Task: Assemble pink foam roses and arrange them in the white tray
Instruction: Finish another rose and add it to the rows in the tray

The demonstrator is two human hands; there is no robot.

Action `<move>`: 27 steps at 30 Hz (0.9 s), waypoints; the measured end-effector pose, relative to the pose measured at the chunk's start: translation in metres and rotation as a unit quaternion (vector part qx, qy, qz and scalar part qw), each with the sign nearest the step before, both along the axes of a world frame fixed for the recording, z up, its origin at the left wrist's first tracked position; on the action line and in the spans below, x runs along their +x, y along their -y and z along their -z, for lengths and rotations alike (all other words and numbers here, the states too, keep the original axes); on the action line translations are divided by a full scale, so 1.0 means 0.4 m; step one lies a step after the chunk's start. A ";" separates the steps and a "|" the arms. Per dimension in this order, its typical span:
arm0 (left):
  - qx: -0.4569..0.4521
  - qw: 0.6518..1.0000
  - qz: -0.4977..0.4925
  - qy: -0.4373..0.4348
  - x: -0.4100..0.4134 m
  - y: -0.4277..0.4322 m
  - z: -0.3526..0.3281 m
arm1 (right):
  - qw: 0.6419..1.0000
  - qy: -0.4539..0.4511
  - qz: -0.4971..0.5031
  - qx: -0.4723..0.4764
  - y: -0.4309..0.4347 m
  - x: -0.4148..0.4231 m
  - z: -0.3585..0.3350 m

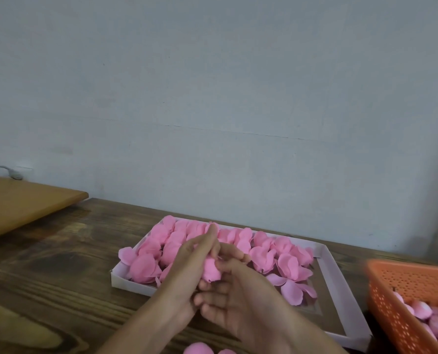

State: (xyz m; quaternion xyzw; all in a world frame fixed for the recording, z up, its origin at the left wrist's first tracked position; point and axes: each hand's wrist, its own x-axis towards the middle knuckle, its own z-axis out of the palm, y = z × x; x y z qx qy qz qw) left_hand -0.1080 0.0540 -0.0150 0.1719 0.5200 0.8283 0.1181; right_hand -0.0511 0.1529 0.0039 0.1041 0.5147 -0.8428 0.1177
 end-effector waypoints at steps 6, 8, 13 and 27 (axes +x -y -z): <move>0.023 1.000 0.004 0.005 -0.008 0.004 0.006 | 0.997 -0.069 0.044 0.014 0.009 0.000 0.031; 0.035 0.999 0.040 0.000 -0.013 0.012 0.005 | 0.997 -0.063 0.050 0.005 0.008 -0.004 0.023; 0.006 0.996 0.072 -0.045 -0.021 0.033 -0.005 | 0.996 -0.034 0.039 -0.073 -0.011 -0.008 -0.014; -0.022 0.995 0.041 -0.088 -0.073 0.069 0.006 | 0.944 -0.114 0.018 0.309 -0.047 -0.013 0.017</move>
